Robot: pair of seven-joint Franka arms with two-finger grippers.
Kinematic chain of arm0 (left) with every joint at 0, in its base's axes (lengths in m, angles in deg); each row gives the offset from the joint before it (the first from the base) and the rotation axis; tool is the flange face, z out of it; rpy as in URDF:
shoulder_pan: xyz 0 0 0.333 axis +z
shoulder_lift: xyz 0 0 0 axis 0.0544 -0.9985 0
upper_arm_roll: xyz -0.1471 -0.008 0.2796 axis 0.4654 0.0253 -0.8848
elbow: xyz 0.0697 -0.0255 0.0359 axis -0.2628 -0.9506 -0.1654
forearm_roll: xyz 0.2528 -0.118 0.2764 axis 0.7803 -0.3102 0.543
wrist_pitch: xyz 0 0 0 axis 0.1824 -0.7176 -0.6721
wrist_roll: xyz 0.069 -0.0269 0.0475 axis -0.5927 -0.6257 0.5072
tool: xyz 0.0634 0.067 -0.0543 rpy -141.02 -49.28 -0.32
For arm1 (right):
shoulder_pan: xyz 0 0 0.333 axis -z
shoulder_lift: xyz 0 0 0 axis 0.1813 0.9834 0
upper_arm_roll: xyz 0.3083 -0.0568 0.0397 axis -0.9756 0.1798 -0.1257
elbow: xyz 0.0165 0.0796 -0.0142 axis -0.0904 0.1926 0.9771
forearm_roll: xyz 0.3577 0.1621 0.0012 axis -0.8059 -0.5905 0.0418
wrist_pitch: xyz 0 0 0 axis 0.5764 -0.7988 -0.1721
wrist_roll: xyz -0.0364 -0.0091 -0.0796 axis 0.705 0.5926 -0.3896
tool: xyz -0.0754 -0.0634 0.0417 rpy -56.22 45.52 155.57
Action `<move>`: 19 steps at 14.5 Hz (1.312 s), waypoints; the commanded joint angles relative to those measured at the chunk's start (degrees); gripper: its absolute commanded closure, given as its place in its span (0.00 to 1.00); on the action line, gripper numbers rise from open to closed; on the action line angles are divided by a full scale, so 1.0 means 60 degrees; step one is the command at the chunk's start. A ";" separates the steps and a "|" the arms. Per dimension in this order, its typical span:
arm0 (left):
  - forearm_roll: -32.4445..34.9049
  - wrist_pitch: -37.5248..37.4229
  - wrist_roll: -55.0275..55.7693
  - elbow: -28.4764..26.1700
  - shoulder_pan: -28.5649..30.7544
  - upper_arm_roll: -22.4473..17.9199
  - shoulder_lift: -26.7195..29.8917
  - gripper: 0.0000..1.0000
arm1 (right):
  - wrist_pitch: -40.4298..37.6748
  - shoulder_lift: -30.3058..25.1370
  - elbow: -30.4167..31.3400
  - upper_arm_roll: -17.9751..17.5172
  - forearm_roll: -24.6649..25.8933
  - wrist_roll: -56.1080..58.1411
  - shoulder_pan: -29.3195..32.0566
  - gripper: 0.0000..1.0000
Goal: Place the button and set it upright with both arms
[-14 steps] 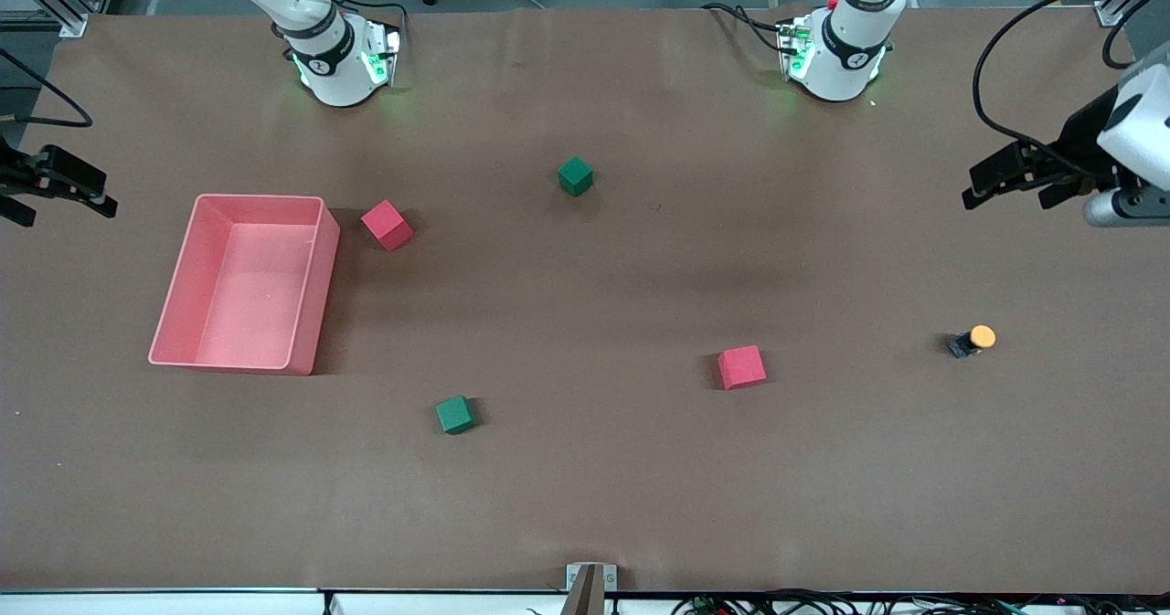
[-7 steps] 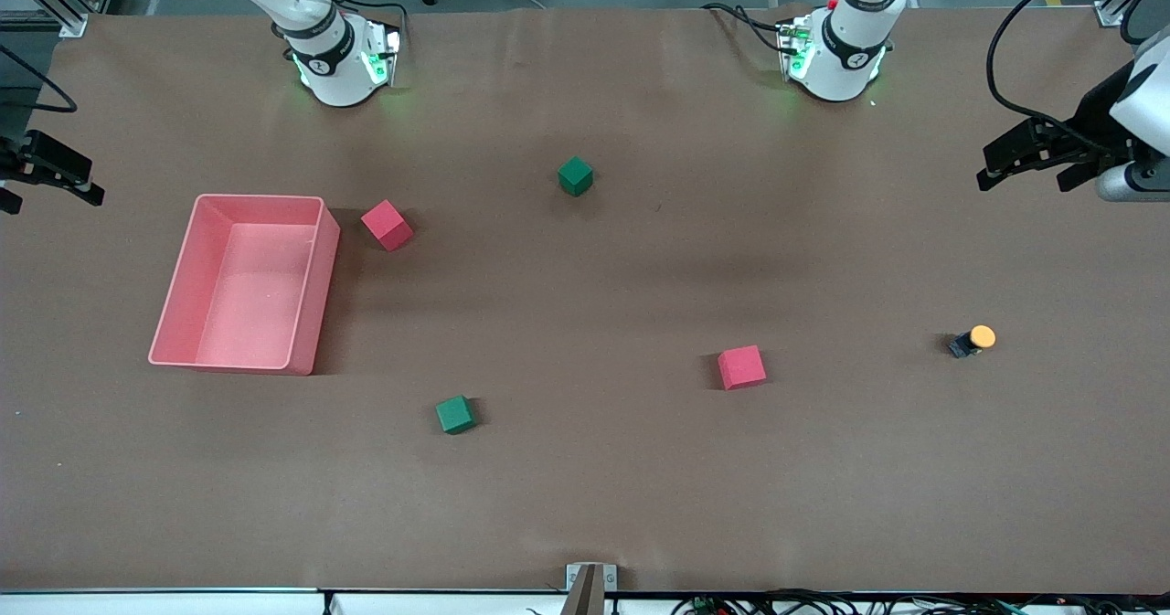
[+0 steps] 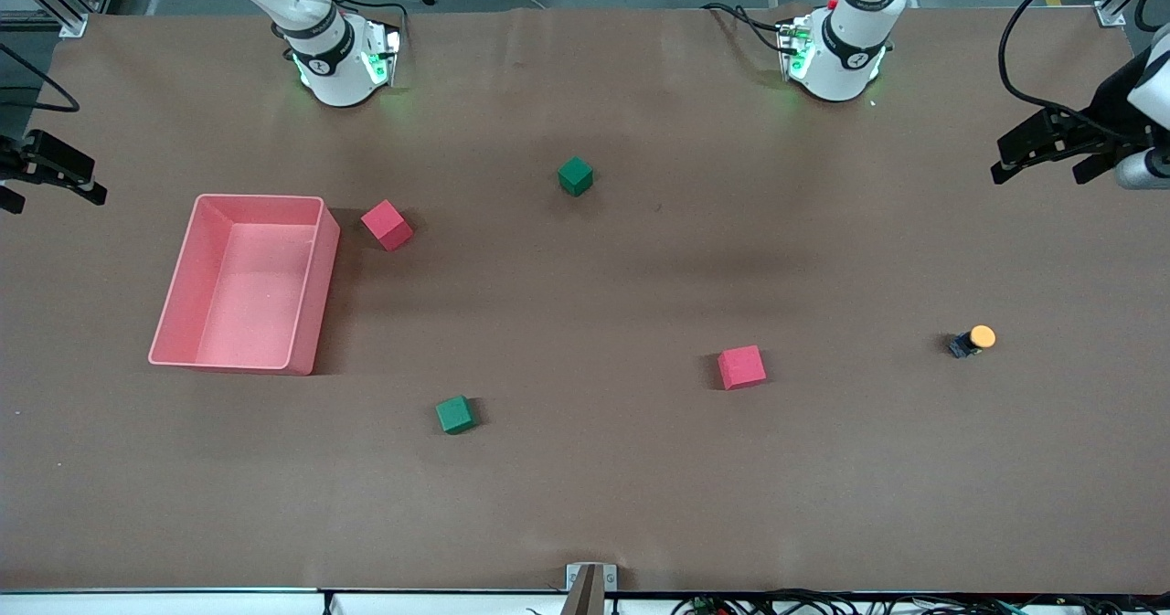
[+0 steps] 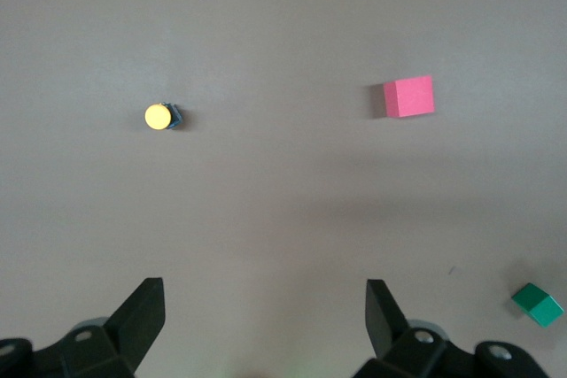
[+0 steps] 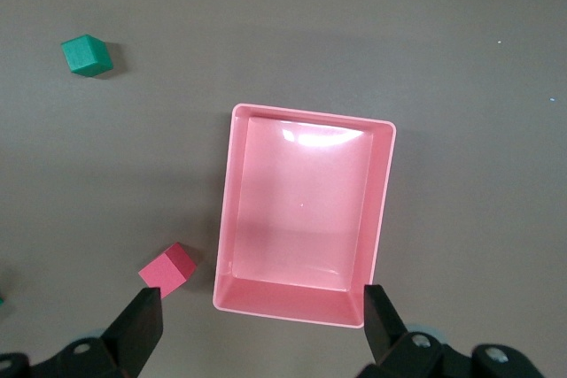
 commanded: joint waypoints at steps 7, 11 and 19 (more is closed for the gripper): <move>0.0731 0.0411 0.0006 -0.0689 -0.0095 0.0205 0.0744 0.00 | -0.0110 -0.0167 0.0131 -0.0495 0.0082 -0.0028 0.0417 0.00; 0.0760 0.0308 -0.0549 -0.0937 -0.0066 0.0206 0.0992 0.00 | -0.0110 -0.0152 0.0131 -0.0496 0.0082 -0.0028 0.0417 0.00; 0.0643 0.0045 -0.0536 -0.0923 -0.0051 0.0191 0.1022 0.00 | -0.0110 -0.0123 0.0174 -0.0496 0.0082 -0.0042 0.0417 0.00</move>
